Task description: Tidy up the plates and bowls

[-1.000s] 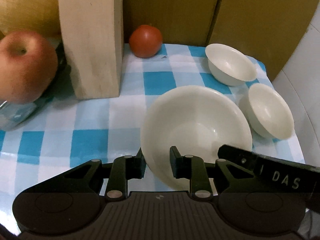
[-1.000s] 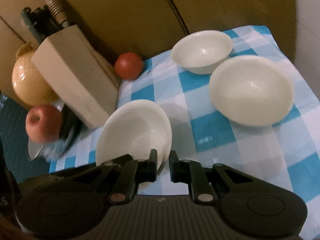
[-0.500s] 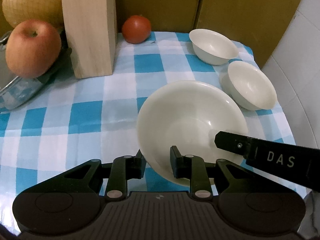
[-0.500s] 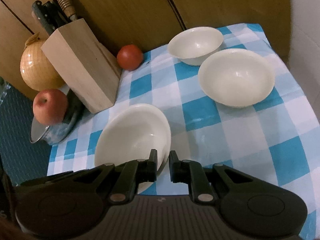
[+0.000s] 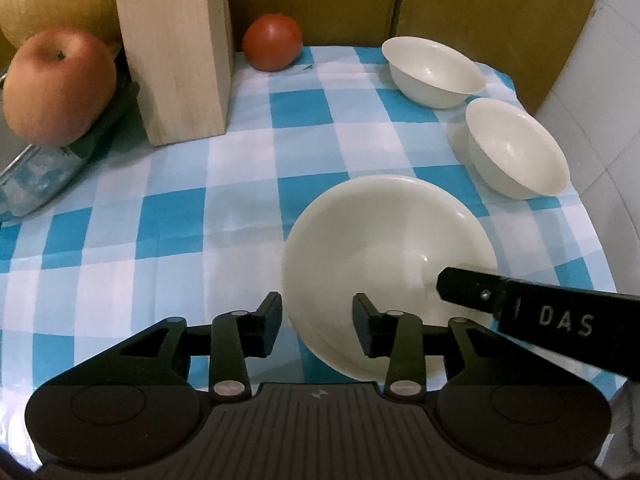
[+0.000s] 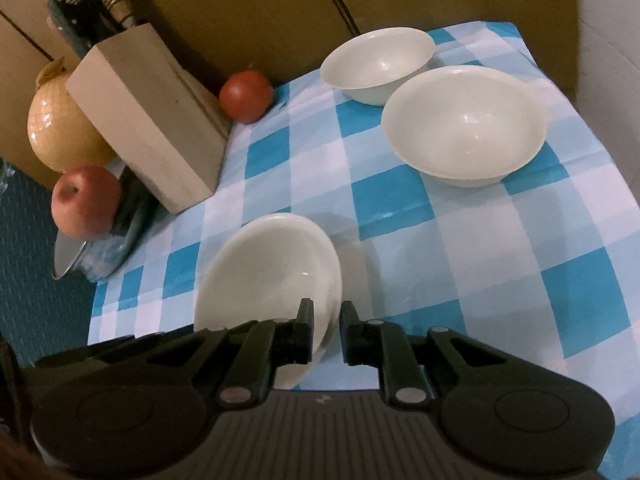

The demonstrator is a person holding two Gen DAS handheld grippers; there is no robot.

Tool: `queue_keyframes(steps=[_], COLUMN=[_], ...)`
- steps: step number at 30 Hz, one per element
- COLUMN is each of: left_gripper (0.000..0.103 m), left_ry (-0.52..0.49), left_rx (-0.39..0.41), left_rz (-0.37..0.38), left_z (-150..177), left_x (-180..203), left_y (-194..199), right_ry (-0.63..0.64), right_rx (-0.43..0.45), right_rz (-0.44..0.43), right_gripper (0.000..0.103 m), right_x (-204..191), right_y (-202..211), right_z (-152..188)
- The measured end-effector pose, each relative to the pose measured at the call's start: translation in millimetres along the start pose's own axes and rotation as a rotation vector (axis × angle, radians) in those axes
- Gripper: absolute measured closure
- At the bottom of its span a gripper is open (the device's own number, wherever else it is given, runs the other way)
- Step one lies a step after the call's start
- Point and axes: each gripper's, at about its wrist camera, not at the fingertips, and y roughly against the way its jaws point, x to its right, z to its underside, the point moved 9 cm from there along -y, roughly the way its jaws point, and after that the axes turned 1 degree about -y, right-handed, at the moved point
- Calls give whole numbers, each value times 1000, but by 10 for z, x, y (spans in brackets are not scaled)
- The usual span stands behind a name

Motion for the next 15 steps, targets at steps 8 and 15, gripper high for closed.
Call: queue_keyframes(steps=[8,15], left_gripper=[52,52], left_ry=[14,34], left_rx=[13,34], left_rz=[9,16], left_z=[-52,-125], left_x=[-25,-87], left_y=[19,89], right_ry=[-6,-5], right_rx=[15,62], right_rz=[4,-6], right_gripper=[86,82], right_x=[14,34], right_y=[9,164], right_z=[-31,-131])
